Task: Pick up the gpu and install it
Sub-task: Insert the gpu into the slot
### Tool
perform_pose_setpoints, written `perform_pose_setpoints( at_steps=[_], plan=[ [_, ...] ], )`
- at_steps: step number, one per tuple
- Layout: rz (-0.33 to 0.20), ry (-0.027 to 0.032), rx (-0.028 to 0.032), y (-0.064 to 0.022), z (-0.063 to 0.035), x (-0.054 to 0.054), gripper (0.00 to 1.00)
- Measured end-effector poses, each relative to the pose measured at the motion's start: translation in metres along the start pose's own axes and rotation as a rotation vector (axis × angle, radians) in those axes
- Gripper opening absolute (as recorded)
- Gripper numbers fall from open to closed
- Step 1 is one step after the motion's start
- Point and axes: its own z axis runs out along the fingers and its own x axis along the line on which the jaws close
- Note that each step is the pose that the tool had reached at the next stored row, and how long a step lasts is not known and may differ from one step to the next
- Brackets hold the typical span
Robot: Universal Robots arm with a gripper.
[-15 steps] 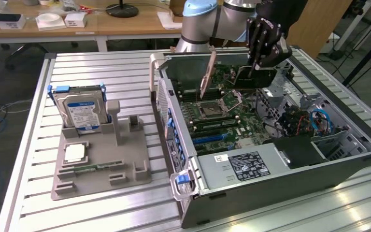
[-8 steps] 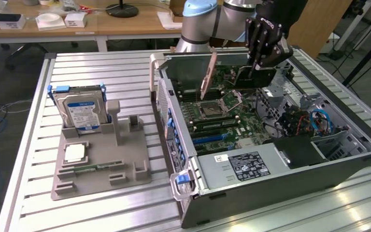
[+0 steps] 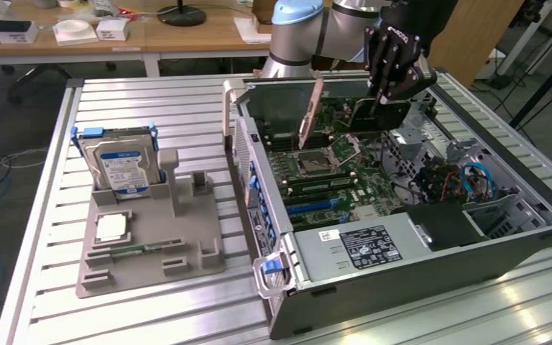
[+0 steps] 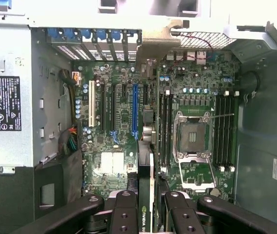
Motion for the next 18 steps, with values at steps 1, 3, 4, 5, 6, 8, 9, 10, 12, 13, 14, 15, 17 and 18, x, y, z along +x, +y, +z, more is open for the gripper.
perform_pose_setpoints(
  at_steps=[1, 3, 4, 5, 6, 8, 9, 10, 12, 13, 14, 15, 17, 18],
  plan=[
    [0.0, 0.0, 0.0, 0.0, 0.0, 0.0, 0.26],
    [0.0, 0.0, 0.0001, 0.0, 0.0, 0.0, 0.26],
    [0.0, 0.0001, 0.0006, 0.0, 0.0003, 0.0, 0.26],
    [0.0, 0.0002, 0.0067, 0.0, 0.0008, 0.0001, 0.26],
    [-0.001, 0.0, 0.0173, 0.0001, 0.0012, 0.0001, 0.26],
    [-0.001, -0.0005, 0.0406, 0.0003, 0.0021, 0.0, 0.26],
    [-0.001, -0.0006, 0.0481, 0.0005, 0.0028, 0.0001, 0.26],
    [-0.001, -0.0001, 0.0489, 0.0005, 0.0032, 0.0001, 0.26],
    [-0.001, 0.001, 0.0489, 0.0005, 0.0037, 0.0001, 0.26],
    [-0.001, 0.0011, 0.0489, 0.0007, 0.004, 0.0001, 0.26],
    [-0.001, 0.001, 0.049, 0.0007, 0.0045, 0.0001, 0.26],
    [-0.001, 0.001, 0.049, 0.0007, 0.0053, 0.0001, 0.26],
    [-0.001, 0.0011, 0.049, 0.0007, 0.006, 0.0002, 0.26],
    [-0.001, 0.0013, 0.0489, 0.0007, 0.006, 0.0002, 0.26]
  ],
)
